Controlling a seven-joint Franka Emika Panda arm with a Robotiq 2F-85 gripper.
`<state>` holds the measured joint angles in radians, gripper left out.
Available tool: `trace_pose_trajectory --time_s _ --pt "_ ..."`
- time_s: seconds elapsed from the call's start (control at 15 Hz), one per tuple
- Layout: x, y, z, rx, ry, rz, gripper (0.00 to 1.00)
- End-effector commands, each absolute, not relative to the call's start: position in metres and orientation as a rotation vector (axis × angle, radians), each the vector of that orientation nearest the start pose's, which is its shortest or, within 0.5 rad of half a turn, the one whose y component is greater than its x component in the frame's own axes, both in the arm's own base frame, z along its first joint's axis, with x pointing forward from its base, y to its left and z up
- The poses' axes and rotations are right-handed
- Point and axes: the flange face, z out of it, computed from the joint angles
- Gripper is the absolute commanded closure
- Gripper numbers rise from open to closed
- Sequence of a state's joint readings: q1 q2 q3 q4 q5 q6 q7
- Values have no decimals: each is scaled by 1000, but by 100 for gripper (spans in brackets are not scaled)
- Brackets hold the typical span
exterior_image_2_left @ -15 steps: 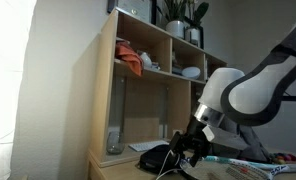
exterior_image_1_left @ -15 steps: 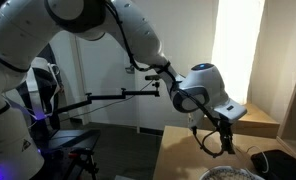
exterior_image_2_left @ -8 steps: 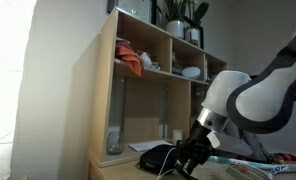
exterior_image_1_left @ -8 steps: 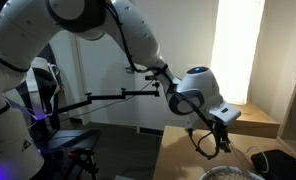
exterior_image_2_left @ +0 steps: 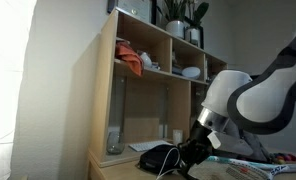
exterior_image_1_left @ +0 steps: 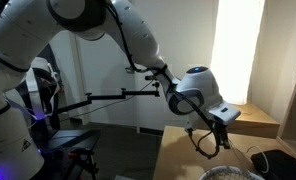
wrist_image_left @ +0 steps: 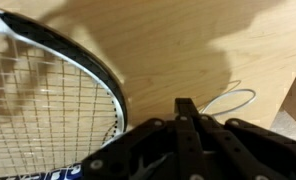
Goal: Move the tennis rack slightly to the right. Pick up the orange towel from the top compartment and put it on the table.
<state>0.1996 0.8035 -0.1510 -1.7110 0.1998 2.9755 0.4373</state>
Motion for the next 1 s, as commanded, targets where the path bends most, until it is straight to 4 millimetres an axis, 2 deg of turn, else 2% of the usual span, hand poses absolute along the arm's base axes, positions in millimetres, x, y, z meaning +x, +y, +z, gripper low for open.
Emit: trace_pose_trajectory --time_s 0.0,0.6,0.93 --pt "711 39 186 -2921 716 -672 100" --pt "737 43 176 -3022 684 -523 100" --pt "749 45 172 -3066 684 -495 100"
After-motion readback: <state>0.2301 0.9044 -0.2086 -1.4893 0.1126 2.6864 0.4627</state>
